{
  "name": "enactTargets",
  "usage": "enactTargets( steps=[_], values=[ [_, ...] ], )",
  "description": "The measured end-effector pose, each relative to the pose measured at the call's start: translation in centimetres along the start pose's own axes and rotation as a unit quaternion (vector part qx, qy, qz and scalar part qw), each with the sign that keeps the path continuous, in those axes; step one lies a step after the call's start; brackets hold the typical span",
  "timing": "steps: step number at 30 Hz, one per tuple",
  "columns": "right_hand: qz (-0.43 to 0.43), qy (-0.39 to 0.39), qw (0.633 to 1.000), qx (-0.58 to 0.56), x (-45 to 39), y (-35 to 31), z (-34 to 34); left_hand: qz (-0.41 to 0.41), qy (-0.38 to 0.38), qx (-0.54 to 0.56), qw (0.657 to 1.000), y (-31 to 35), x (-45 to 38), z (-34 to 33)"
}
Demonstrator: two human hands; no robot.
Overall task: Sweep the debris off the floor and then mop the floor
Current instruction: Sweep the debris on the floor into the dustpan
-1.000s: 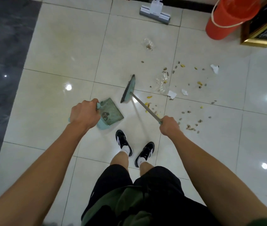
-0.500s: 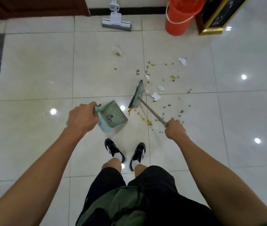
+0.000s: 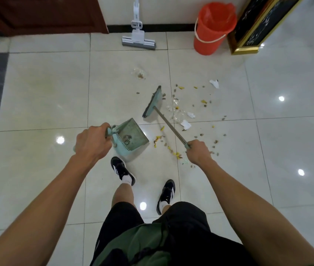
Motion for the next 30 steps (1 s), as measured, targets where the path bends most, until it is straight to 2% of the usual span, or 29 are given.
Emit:
enactTargets(
  steps=[7,16,30],
  values=[
    [0.001,0.012,0.999,0.033,-2.9,-11.1,-0.9,0.001,0.000,0.040,0.999,-8.8,-6.0,2.2],
    [-0.002,0.020,1.000,-0.013,-4.3,-24.0,-1.8,-0.015,-0.022,0.055,0.998,-16.1,-12.8,6.0],
    [0.012,0.016,0.998,-0.065,-12.5,-33.8,2.5,-0.002,0.007,0.041,0.999,-20.1,-22.9,9.4]
  ],
)
Point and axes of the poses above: each hand's wrist, its own x-axis away from the middle knuckle, its own z-axis out of the back of the hand, y = z × x, the point moved 1 cm from there along -x, towards the middle knuckle, and after that the axes turned 7 degrees about -z, right-handed, at the moved point
